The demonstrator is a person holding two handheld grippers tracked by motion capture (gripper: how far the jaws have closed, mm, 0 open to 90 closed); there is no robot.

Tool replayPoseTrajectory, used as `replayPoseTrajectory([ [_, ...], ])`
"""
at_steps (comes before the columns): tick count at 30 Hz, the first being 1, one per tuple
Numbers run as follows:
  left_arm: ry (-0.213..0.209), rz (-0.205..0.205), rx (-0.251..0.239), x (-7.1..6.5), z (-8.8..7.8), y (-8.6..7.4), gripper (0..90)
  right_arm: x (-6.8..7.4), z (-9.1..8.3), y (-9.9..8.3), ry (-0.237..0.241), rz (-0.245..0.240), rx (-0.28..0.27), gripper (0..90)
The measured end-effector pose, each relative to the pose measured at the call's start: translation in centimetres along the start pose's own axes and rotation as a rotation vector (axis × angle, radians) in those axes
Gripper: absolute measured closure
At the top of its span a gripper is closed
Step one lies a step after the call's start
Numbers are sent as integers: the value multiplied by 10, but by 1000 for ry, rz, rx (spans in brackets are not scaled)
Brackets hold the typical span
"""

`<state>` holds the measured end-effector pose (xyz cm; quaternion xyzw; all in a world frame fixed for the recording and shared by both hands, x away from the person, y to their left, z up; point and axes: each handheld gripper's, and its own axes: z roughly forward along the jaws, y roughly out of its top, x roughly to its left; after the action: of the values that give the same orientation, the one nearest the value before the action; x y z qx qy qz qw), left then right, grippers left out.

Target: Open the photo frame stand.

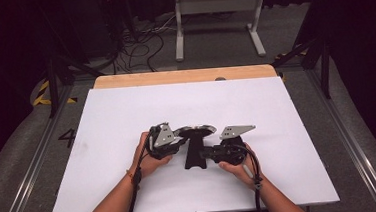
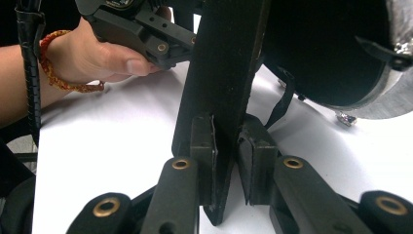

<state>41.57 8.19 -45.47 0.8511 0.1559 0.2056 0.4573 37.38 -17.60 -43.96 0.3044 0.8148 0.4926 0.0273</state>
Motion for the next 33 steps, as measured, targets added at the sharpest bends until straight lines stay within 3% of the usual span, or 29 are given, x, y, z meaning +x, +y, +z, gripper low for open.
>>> replayPoseTrajectory([
  [22,53,22,2,3,7,0,655,4,2,-1,-50,4,-3,776],
  [29,60,6,-5,4,9,-1,648,6,1,-2,-84,-12,5,780],
  [33,80,-19,-15,6,1,-1,584,7,0,-1,-102,-30,1,770],
])
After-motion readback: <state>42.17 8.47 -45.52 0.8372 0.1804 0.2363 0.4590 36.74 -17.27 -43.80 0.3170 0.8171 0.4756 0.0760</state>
